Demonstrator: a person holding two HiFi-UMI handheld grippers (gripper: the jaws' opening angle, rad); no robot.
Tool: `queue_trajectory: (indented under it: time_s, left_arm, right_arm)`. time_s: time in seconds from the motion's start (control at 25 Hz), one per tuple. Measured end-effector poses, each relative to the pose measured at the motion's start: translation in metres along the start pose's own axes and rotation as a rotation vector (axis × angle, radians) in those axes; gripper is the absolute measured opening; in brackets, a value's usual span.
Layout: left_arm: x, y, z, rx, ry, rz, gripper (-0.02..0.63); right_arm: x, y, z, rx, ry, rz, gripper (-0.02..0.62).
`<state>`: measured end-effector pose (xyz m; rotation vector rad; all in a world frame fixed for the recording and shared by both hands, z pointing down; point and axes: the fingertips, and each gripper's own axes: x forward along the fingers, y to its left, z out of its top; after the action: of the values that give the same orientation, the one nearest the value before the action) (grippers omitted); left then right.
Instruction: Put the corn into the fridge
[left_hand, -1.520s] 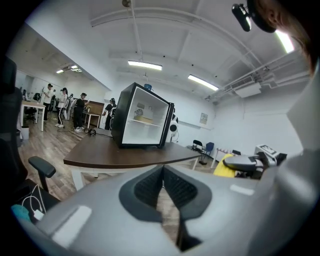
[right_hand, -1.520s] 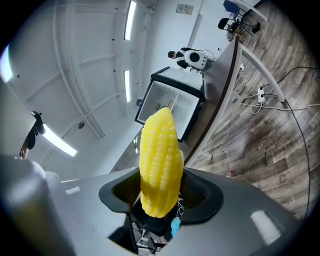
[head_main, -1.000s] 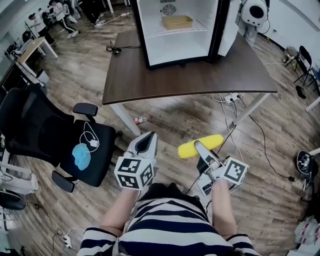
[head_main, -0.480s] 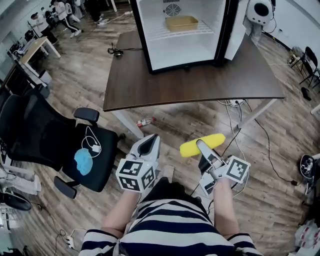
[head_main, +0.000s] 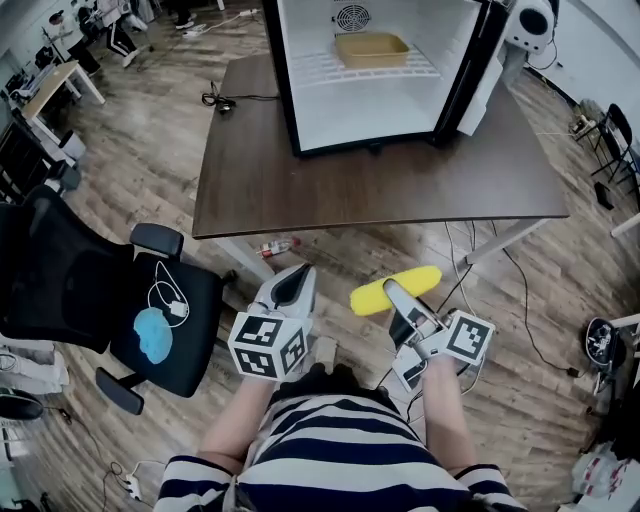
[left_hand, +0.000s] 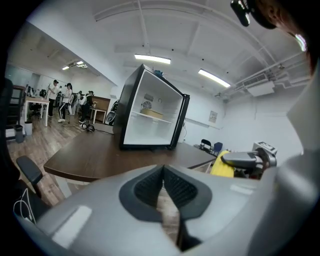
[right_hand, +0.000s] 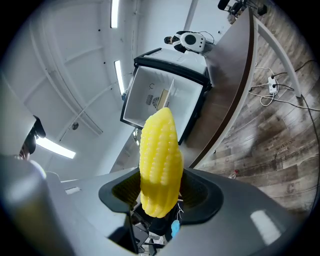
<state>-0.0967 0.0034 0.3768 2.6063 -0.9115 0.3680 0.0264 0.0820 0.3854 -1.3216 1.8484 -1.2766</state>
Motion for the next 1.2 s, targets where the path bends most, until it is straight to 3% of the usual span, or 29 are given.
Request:
queue_trajectory:
  time_s: [0.2, 0.4, 0.84, 1.2]
  left_arm:
    - [0.022, 0.026, 0.007, -0.010, 0.012, 0.008, 0.000]
    - [0.037, 0.053, 0.020, 0.036, 0.009, 0.021, 0.000]
    - [0.070, 0.070, 0.037, 0.065, 0.014, -0.002, 0.000]
    - [0.100, 0.085, 0.045, 0.038, -0.002, 0.071, 0.000]
  right_arm:
    - [0.031, -0.007, 0.014, 0.002, 0.005, -0.008, 0.224]
    - [0.061, -0.010, 0.026, -0.016, -0.008, -0.014, 0.224]
    - [0.099, -0.014, 0.067, -0.048, -0.025, -0.026, 0.224]
    - [0.132, -0.037, 0.102, -0.064, 0.039, -0.017, 0.224]
